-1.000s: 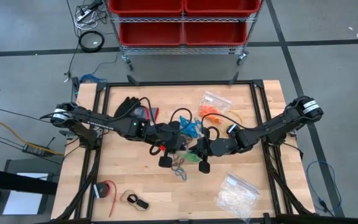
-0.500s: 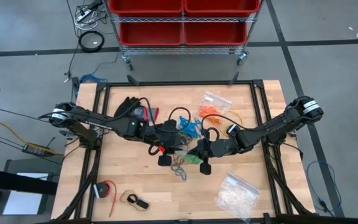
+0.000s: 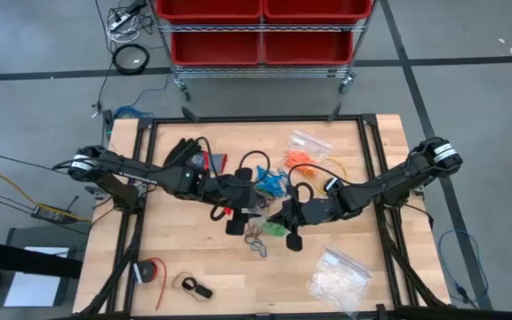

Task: Sort rubber bands
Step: Close the transparent zip bag

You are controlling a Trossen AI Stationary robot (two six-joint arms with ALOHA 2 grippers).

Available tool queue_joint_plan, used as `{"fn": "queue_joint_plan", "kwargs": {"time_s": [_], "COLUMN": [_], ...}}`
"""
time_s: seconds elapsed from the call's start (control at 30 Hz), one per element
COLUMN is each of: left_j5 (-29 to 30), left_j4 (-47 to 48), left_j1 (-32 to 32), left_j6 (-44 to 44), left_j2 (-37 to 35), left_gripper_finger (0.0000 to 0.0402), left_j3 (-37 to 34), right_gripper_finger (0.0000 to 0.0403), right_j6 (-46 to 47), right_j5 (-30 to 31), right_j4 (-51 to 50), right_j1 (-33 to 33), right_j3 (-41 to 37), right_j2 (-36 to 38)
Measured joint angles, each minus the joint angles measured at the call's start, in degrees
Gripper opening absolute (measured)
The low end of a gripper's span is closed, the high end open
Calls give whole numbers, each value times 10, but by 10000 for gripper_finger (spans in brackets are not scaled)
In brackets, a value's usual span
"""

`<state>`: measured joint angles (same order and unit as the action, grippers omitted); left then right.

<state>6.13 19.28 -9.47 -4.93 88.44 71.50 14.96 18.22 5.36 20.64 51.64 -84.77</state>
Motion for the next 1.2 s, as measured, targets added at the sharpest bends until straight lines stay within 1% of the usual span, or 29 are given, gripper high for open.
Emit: {"fn": "queue_joint_plan", "kwargs": {"time_s": [0.13,0.2,0.27,0.3,0.47,0.63,0.7,0.77,0.87,1.2], "left_j5": [-3,-26,-67,-79,-84,-86,-87,-100,-107,-108], "left_j4": [-13,-14,-14,-13,-6,-3,-3,-3,-7,-17], "left_j1": [1,1,1,2,4,5,5,5,5,16], "left_j6": [-10,-10,-11,-12,-25,-22,-21,-15,-9,-11], "left_j2": [0,0,0,0,0,4,9,19,33,39], "left_gripper_finger": [269,275,277,277,274,257,246,232,206,74], "left_j3": [0,0,0,0,0,0,0,0,0,-1], "right_gripper_finger": [0,0,0,0,0,0,0,0,0,0], "right_j6": [-19,-21,-24,-25,-26,-31,-33,-35,-35,-35], "right_j5": [-1,-1,-2,-2,-2,-2,-2,-2,-2,-1], "right_j4": [19,24,26,26,30,41,44,47,47,41], "right_j1": [0,0,0,0,0,0,0,0,0,0], "right_j3": [0,0,0,0,0,0,0,0,0,0], "right_j2": [0,0,0,0,0,0,0,0,0,0]}}
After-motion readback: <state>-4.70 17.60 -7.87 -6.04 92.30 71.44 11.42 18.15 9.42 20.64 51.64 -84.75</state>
